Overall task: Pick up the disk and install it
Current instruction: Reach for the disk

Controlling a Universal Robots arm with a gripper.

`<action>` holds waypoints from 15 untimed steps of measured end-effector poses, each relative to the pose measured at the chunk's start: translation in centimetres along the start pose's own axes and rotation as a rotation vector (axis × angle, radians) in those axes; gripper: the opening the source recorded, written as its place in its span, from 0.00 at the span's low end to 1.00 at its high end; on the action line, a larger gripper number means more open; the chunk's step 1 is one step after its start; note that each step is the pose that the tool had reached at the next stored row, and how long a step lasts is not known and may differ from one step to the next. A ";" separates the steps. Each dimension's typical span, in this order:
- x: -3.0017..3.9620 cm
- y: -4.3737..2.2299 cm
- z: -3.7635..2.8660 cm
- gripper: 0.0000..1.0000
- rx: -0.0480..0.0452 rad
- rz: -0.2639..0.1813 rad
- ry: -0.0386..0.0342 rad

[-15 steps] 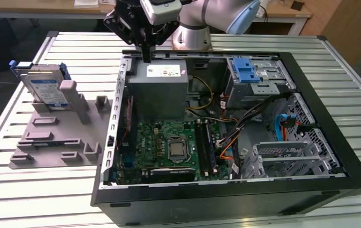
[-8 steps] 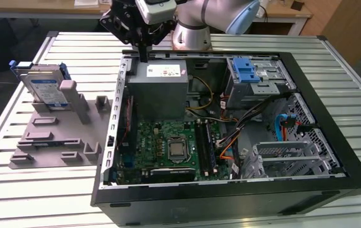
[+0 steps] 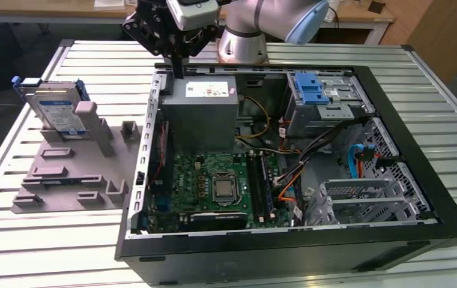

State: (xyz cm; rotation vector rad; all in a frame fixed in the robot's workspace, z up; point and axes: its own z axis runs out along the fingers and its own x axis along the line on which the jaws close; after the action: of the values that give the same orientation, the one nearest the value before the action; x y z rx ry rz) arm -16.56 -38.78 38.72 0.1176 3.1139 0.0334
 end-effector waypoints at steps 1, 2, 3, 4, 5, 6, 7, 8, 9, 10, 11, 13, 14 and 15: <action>0.06 0.01 0.00 0.11 0.0000 0.000 0.0001; 0.13 0.02 0.01 0.11 0.0000 0.000 0.0002; 0.18 0.03 0.01 0.11 0.0000 0.000 0.0004; 0.24 0.04 0.02 0.11 0.0001 0.000 0.0005; 0.30 0.05 0.02 0.11 0.0001 0.000 0.0006; 0.36 0.05 0.03 0.11 0.0000 0.000 0.0008; 0.42 0.06 0.03 0.11 0.0000 0.000 0.0009; 0.48 0.07 0.04 0.11 0.0000 0.000 0.0010; 0.54 0.08 0.04 0.11 0.0001 0.000 0.0011; 0.60 0.08 0.05 0.11 0.0001 0.000 0.0012; 0.66 0.09 0.05 0.11 0.0001 0.000 0.0013; 0.78 0.10 0.06 0.11 0.0001 0.000 0.0016; 0.84 0.10 0.07 0.11 0.0001 0.000 0.0017; 0.90 0.11 0.07 0.11 0.0002 0.000 0.0018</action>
State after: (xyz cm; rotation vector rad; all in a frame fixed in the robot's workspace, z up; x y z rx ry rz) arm -17.45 -38.60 38.63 0.1178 3.1157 0.0332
